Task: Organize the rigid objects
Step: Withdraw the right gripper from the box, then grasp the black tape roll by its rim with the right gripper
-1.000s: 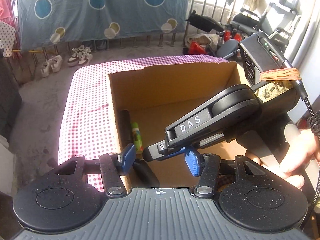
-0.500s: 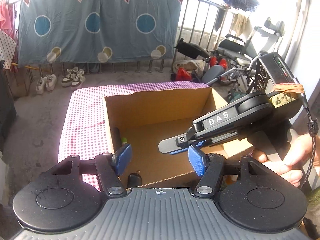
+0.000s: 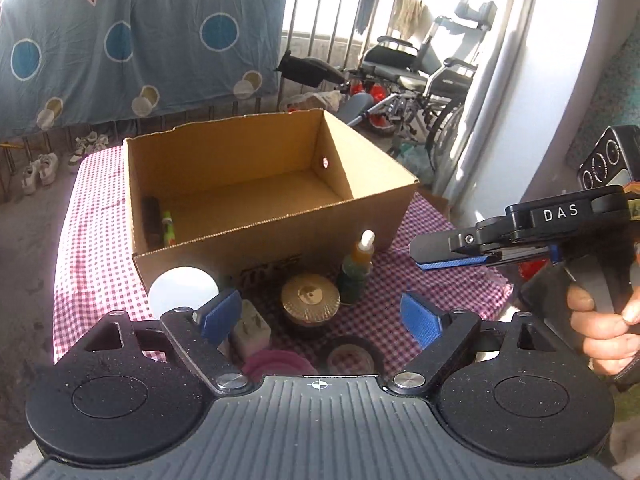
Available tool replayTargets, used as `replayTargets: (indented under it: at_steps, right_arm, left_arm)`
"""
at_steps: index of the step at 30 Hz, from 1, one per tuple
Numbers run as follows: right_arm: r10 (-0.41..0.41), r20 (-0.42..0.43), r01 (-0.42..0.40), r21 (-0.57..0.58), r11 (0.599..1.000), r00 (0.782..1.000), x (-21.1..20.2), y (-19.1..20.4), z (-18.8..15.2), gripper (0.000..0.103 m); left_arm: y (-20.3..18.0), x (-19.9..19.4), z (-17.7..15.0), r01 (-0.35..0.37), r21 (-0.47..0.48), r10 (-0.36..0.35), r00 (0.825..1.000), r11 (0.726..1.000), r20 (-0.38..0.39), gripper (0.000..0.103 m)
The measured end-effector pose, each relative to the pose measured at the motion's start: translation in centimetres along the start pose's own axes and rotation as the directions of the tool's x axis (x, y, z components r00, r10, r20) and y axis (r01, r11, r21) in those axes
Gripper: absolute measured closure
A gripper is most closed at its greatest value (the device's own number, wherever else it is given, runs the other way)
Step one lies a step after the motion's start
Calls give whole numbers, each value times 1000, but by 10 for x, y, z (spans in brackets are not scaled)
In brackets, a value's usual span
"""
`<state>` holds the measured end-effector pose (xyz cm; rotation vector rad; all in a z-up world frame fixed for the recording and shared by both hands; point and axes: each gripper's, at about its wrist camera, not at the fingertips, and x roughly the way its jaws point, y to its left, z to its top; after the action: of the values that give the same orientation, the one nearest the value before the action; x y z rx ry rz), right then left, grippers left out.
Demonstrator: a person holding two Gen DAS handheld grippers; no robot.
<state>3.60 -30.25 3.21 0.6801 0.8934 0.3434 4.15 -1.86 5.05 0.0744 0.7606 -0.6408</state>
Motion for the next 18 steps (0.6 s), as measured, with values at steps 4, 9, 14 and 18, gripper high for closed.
replayTargets:
  at_steps: [4, 9, 14, 18]
  right_arm:
    - [-145, -20, 144, -33, 989, 989, 15, -16, -30, 64]
    - [-218, -42, 211, -133, 968, 975, 36, -17, -47, 64]
    - [-263, -57, 241, -258, 936, 963, 62, -10, -53, 69]
    - [-298, -73, 257, -343, 904, 952, 81, -8, -56, 75]
  left_arm:
    - [-24, 27, -27, 10, 55, -5, 997, 998, -83, 21]
    - [-49, 61, -47, -25, 111, 45, 983, 993, -177, 31]
    - [-63, 76, -57, -56, 150, 86, 975, 987, -203, 37]
    - [-66, 77, -59, -71, 171, 103, 977, 983, -189, 38]
